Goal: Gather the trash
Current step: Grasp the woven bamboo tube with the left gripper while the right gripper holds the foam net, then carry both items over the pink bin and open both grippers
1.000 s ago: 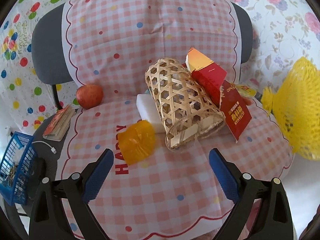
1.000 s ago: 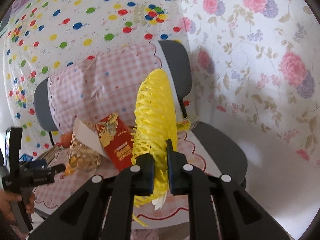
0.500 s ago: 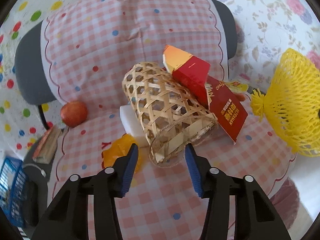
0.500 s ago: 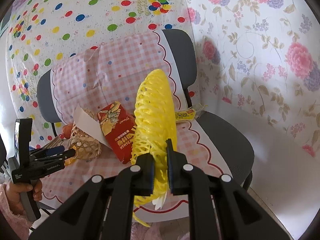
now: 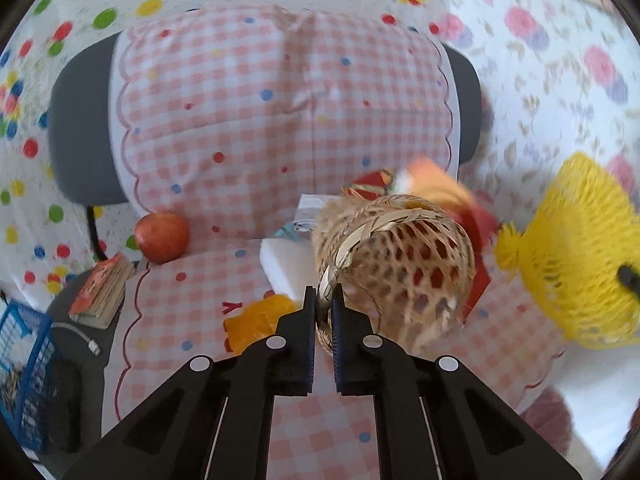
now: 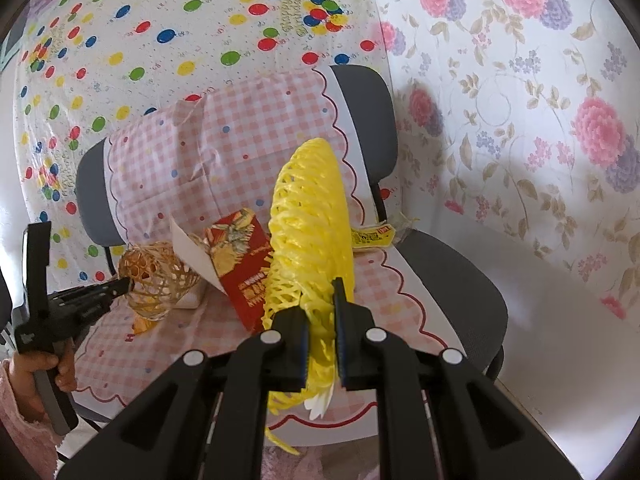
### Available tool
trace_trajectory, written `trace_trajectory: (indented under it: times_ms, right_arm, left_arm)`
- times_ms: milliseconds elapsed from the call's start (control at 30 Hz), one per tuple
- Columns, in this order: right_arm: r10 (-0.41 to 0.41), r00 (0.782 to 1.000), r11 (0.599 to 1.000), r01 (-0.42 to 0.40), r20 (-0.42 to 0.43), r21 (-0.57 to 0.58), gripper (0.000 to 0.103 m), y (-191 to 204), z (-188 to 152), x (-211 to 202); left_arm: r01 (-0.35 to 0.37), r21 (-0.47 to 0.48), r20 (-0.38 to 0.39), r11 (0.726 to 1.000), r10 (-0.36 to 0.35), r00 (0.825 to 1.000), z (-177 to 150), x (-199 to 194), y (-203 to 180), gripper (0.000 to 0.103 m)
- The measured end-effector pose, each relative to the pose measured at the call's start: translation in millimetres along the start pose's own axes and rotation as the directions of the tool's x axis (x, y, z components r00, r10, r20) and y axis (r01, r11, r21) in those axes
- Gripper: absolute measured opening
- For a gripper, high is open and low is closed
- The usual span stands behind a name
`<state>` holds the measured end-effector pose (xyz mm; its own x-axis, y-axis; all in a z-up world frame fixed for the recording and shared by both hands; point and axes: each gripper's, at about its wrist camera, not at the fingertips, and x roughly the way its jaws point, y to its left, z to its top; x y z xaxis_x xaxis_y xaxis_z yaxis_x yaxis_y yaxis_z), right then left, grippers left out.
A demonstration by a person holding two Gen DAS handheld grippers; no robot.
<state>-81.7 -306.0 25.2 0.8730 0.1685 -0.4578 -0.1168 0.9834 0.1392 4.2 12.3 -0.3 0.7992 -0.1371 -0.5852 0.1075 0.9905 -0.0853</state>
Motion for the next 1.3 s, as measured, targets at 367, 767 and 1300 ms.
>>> trace_trajectory:
  times_ms: [367, 767, 1300]
  right_arm:
    - [0.02, 1.0, 0.997, -0.02, 0.006, -0.075, 0.01, 36.4, 7.5, -9.3]
    - [-0.007, 1.0, 0.995, 0.007, 0.001, -0.098, 0.01, 51.5, 1.3, -36.1]
    - [-0.269, 0.961, 0.96, 0.263, -0.057, -0.1, 0.01, 0.0, -51.5, -124.7]
  left_arm:
    - [-0.088, -0.156, 0.106, 0.984, 0.105, 0.989, -6.4, -75.7, 60.2, 0.006]
    - [0.062, -0.078, 0.127, 0.995, -0.051, 0.991, -21.6, -106.4, 19.7, 0.007]
    - [0.376, 0.134, -0.001, 0.917, -0.379, 0.925, -72.6, -83.9, -117.7, 0.007]
